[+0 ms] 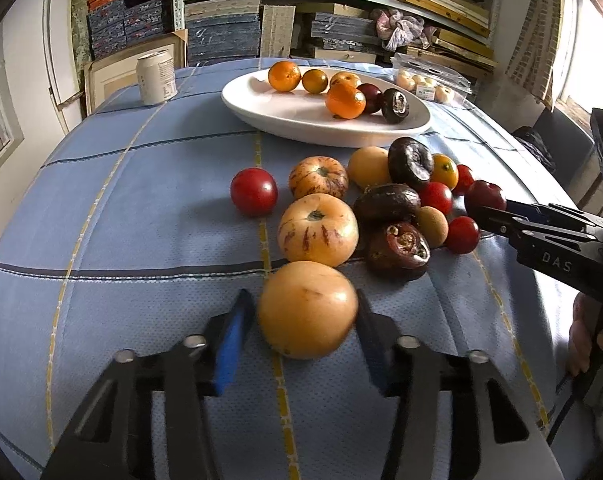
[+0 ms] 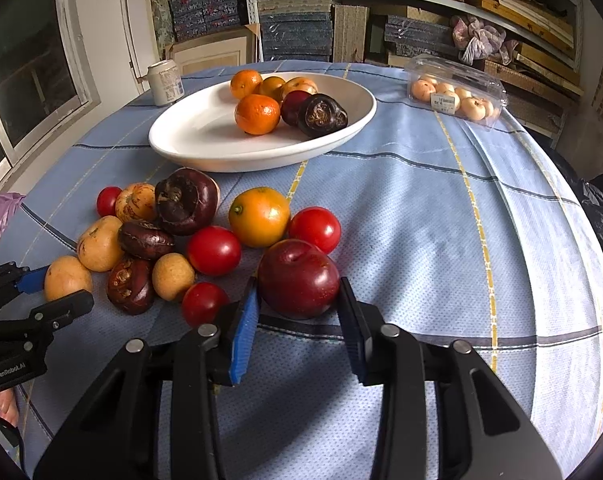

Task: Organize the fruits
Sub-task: 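Grasp a yellow round fruit with the left tool while the right tool grasps a large red plum, then carry both fruits over the white plate and open both tools to release them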

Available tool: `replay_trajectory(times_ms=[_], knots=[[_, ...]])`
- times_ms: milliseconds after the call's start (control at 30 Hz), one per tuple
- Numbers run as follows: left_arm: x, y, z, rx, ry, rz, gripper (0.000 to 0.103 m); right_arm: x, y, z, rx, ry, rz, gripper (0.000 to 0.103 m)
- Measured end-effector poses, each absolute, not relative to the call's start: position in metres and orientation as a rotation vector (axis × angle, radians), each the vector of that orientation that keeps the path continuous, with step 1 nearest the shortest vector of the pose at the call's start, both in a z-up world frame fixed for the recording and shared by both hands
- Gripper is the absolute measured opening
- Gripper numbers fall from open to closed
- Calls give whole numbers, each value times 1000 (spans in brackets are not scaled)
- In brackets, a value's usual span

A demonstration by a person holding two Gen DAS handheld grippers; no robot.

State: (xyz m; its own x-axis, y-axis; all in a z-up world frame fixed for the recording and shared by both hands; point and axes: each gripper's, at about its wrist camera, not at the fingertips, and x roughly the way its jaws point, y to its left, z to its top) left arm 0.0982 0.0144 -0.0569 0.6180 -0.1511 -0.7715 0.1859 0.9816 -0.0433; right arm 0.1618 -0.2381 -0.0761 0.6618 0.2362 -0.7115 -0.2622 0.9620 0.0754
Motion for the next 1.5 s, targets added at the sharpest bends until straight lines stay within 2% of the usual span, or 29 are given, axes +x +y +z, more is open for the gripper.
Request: replay_trajectory(times_ms=[867, 1167, 1500], knots=[[86, 18, -41, 43, 775, -152, 45, 150, -247, -67, -17, 749, 274, 38], [83, 20, -20, 99, 656, -42, 45, 133, -259, -47, 46, 672, 269, 38], [119, 16, 17, 115, 597, -16, 45, 135, -257, -8, 57, 613, 289, 38]])
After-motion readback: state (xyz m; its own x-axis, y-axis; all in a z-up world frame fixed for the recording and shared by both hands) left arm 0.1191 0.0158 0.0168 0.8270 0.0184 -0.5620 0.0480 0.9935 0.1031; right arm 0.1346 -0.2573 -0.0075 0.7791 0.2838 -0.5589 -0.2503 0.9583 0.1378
